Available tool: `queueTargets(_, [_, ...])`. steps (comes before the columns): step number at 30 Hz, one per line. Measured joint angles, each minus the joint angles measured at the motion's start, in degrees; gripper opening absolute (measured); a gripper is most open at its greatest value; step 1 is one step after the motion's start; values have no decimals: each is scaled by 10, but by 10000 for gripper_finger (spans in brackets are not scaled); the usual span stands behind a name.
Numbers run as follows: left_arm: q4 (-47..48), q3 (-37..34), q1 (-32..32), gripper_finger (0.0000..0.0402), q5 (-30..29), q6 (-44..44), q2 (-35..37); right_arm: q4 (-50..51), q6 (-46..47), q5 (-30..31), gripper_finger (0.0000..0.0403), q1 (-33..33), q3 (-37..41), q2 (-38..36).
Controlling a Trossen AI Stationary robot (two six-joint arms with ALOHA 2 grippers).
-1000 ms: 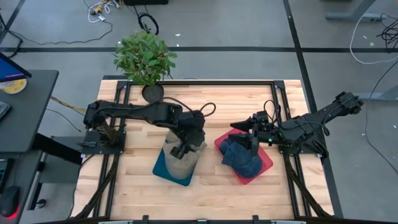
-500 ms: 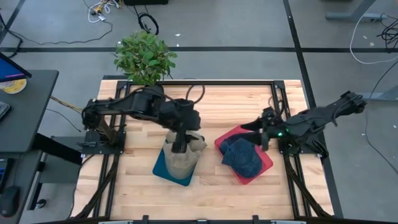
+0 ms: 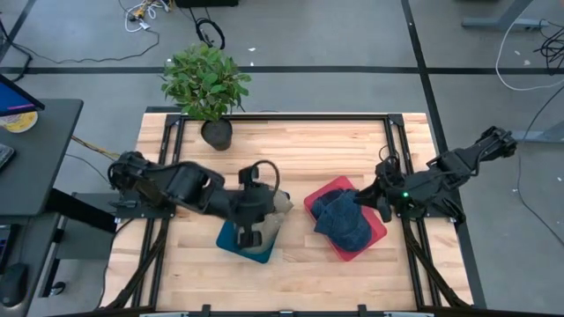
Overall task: Pick & Place hat
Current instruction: Return to Home Position
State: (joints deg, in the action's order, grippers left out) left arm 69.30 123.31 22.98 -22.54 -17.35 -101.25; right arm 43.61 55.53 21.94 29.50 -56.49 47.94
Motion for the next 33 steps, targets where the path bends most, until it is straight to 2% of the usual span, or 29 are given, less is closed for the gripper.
queueTargets(3, [0,0,19,8,-46,-13,1,19,-15,-1,37,0,0,-12])
queueTargets(5, [-1,0,28,4,-95,-18,2,38,-20,0,10,0,0,-23])
queueTargets(9, [-5,0,36,4,-147,-1,2,54,-11,26,24,0,0,-41])
queueTargets(12, [-43,0,28,3,-148,32,2,50,-12,36,18,0,0,-44])
queueTargets(16, [-172,0,-1,3,-72,112,-8,39,-19,36,4,0,0,-42])
queueTargets(20, [-268,-1,-35,3,6,182,-27,35,-19,36,8,0,0,-42])
queueTargets(26, [-336,0,-89,2,135,195,-63,35,-5,31,4,8,0,-42])
queueTargets(33, [-359,-1,-120,2,216,192,-111,51,19,30,4,31,-1,-42])
